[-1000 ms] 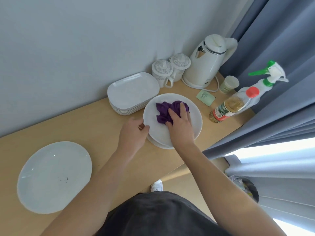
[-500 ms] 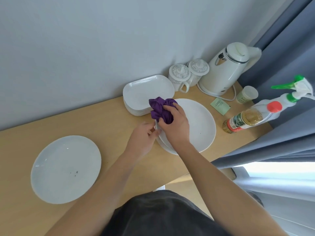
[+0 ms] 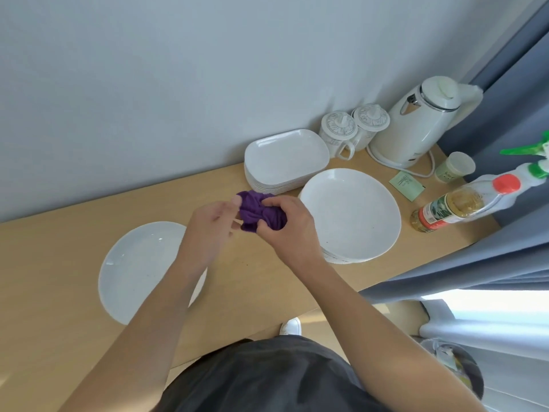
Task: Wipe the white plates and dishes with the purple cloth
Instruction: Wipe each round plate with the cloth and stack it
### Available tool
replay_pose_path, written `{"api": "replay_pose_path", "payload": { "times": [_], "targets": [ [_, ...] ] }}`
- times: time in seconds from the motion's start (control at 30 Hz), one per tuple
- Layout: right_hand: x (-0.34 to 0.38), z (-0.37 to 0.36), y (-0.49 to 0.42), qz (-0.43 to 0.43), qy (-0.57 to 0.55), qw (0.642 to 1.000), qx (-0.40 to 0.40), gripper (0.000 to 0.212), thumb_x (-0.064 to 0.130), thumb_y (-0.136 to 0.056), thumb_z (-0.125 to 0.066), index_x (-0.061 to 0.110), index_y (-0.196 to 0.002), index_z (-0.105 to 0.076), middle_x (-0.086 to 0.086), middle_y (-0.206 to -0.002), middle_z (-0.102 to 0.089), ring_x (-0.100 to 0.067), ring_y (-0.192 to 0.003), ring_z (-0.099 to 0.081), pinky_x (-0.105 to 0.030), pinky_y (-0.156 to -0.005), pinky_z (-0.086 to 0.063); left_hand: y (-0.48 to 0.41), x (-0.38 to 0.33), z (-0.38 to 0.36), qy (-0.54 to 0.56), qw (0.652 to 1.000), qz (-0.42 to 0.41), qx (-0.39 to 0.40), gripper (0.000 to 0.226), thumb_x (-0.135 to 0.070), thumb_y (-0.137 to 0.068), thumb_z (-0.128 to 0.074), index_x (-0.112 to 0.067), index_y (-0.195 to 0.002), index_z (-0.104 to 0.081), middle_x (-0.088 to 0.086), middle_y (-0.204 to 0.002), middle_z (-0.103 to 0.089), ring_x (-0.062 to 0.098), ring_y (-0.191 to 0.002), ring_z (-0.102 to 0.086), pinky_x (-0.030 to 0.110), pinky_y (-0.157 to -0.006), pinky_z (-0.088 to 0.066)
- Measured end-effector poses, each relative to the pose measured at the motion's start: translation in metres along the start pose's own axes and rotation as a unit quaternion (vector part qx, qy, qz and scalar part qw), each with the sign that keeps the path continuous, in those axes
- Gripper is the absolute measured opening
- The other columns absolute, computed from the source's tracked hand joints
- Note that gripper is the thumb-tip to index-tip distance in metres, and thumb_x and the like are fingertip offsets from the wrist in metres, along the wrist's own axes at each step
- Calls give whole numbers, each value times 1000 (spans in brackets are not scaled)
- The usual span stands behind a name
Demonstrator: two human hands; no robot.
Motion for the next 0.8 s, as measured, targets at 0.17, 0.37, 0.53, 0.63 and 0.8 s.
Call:
{"api": "replay_pose_path", "payload": {
  "times": [0.17, 0.37, 0.53, 0.63, 0.8],
  "targets": [
    [-7, -16, 20, 16, 34, 998, 54, 47, 40, -74, -82, 26, -117, -68, 7, -120, -55, -13, -113, -54, -28, -99, -46, 19, 6, -3, -3, 999, 6, 44, 16, -18, -91, -68, -33, -86, -74, -9, -84, -77, 4, -81, -71, 28, -83, -56],
    [-16, -21, 35, -6, 23, 993, 115, 71, 61, -70, -81, 26, -129, -60, 7, -111, -60, -7, -99, -57, -25, -83, -47, 29, 0, 6, 14, 999, -29, 39, 25, -6, -93, -61, -27, -89, -74, -7, -87, -76, 12, -87, -71, 27, -82, -53],
    [-16, -21, 40, 8, 97, 990, 106, 78, 75, -66, -72, 39, -132, -54, 14, -125, -55, -10, -117, -52, -31, -101, -42, 34, -11, 6, 62, 995, -47, 65, 22, -6, -98, -56, -22, -98, -72, -2, -96, -76, 12, -94, -69, 25, -88, -52],
    [-11, -28, 44, -9, 38, 986, 160, 48, 44, -77, -82, 26, -115, -60, 9, -103, -62, 3, -91, -54, -12, -73, -41, 35, -20, 6, 88, 993, -55, 59, 22, -6, -98, -56, -22, -101, -71, -6, -93, -76, 8, -92, -69, 22, -85, -51],
    [-13, -16, 42, -57, 3, 988, 146, 24, 34, -86, -73, 18, -97, -59, 7, -75, -60, -4, -61, -49, -15, -53, -39, 36, -21, 21, 162, 985, -54, -41, 21, -11, -96, -61, -26, -109, -67, -1, -89, -75, 13, -91, -70, 31, -92, -53]
  ]
}}
Point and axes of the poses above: each hand's wrist, its own y-axis away from the middle knuckle, its own z-axis out of the back of the hand, x = y × z, the point moved 9 cm from there along -y, towards the middle knuckle
